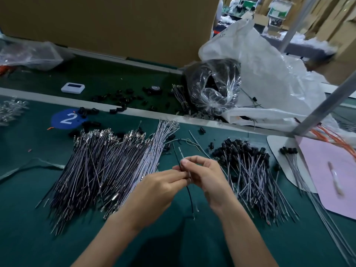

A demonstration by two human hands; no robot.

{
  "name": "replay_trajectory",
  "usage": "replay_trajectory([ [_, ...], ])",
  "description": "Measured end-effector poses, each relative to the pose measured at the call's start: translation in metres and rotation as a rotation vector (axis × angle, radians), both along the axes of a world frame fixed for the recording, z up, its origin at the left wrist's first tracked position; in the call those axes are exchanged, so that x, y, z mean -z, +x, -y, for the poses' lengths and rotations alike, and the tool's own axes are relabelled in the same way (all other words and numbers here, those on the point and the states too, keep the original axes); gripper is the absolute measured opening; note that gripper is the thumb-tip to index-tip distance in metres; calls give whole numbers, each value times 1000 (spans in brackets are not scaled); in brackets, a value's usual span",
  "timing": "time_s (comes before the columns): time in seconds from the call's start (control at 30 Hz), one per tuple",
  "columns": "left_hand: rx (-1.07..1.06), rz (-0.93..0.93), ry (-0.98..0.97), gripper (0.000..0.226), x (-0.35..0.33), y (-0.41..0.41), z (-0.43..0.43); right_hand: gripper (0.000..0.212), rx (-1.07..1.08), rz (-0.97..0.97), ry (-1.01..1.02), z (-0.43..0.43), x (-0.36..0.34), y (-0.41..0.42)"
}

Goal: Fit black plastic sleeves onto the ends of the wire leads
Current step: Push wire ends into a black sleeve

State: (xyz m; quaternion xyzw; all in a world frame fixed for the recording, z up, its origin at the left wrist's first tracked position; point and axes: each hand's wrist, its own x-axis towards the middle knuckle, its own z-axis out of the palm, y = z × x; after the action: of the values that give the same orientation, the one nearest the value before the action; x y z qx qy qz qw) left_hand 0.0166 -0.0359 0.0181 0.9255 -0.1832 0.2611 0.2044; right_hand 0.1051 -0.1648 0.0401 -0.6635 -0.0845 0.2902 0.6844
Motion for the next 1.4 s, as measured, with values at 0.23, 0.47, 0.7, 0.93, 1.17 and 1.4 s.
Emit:
replay_trajectory([
  [0.23, 24, 2, -32, 47, 11, 8, 5, 7, 66, 11, 81, -3, 5, -3],
  [0.47, 59, 27, -287, 37, 11, 23, 12, 8, 404, 198, 65, 4, 13, 7],
  [0.7, -364, -304, -309, 34, 3, 153, -8, 10, 690, 360, -94, 47, 20, 7],
  [0.93, -345, -492, -138, 42, 26, 237, 0, 16, 663, 402, -111, 65, 10, 0],
  [1.17, -243, -422, 67, 7, 26, 253, -4, 18, 611, 417, -111, 69, 3, 3],
  [1.4, -242, -459, -887, 19, 10, 217, 17, 14, 628, 495, -189, 78, 6, 5],
])
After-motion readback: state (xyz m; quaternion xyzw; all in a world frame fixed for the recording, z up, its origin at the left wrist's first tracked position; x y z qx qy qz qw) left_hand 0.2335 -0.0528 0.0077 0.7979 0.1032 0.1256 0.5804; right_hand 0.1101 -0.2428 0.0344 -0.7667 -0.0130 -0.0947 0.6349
